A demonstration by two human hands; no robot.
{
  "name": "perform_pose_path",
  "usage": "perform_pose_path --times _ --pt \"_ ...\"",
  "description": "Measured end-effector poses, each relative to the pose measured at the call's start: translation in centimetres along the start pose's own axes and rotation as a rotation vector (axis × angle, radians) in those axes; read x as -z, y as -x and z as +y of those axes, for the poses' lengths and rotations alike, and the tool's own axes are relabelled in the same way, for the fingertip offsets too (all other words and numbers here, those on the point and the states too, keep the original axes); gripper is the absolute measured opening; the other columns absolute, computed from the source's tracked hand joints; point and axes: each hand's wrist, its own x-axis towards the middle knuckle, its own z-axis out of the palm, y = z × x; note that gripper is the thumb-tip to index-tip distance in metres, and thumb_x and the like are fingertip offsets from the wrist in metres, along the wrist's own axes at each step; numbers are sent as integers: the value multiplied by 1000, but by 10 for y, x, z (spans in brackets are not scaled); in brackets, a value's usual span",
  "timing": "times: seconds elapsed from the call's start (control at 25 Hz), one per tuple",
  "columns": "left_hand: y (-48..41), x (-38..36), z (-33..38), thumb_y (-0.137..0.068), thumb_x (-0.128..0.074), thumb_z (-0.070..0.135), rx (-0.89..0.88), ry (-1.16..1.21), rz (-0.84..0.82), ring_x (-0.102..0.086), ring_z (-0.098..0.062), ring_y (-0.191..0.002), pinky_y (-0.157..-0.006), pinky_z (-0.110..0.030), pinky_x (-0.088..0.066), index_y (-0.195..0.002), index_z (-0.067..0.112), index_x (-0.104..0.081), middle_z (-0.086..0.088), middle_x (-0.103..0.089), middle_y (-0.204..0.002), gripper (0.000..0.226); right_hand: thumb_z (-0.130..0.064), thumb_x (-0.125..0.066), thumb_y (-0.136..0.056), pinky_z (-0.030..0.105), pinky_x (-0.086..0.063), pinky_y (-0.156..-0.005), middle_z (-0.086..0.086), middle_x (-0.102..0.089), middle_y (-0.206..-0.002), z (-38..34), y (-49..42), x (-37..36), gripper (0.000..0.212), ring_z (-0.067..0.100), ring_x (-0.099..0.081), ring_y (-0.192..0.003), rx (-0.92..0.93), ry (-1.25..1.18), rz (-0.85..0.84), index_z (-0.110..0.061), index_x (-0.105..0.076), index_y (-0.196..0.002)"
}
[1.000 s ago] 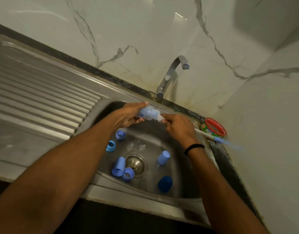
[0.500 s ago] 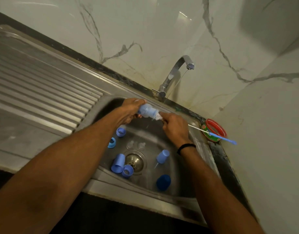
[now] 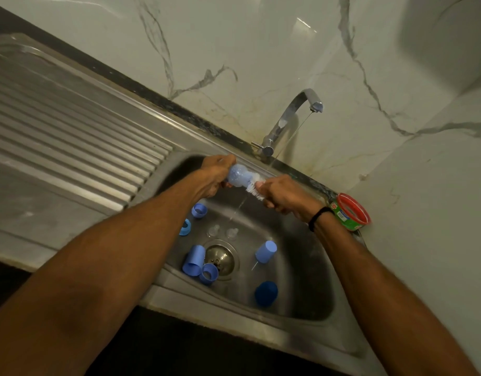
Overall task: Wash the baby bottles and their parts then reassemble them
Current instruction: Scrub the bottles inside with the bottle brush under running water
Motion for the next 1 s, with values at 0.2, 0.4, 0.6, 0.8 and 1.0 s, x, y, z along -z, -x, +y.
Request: perform_pose_path --times 0.2,0.4,0.6,0.8,1.0 --pt "-1 -2 -4 -97 -58 34 47 -101 -18 -60 -19 -78 -62 -26 -49 -104 11 -60 -12 -64 -98 24 -30 -53 -98 35 -51 -63 2 -68 -77 16 4 -9 22 16 -60 -65 1 218 157 -23 -72 -108" --pt "1 0 -1 -98 -56 31 24 -76 -4 -63 -24 -87 -79 -36 -57 -101 11 -61 -13 -64 -100 21 -33 -53 -99 29 -50 -59 -1 -66 -72 9 -4 -17 21 13 -55 -60 -15 59 68 -22 -71 -104" --pt "1 -1 0 -99 -54 33 15 -138 53 -52 -15 -70 -58 -25 -40 -103 12 -56 -7 -57 -87 21 -33 -51 -100 24 -47 -50 0 -63 -64 1 3 -26 24 13 -52 -53 20 14 78 -23 -70 -89" --pt "1 -2 -1 -100 -53 31 -20 -80 41 -55 -17 -74 -65 -26 -45 -116 10 -59 -10 -61 -97 27 -34 -56 -97 31 -49 -65 -2 -70 -78 1 -5 -29 20 14 -59 -67 -94 -38 203 -26 -73 -102" --pt "0 -3 -2 -101 -52 32 -36 -81 41 -56 -14 -77 -62 -24 -43 -110 14 -57 -3 -57 -90 20 -37 -54 -98 31 -50 -65 -2 -70 -81 3 -5 -33 23 11 -60 -68 -47 17 240 -26 -71 -108"
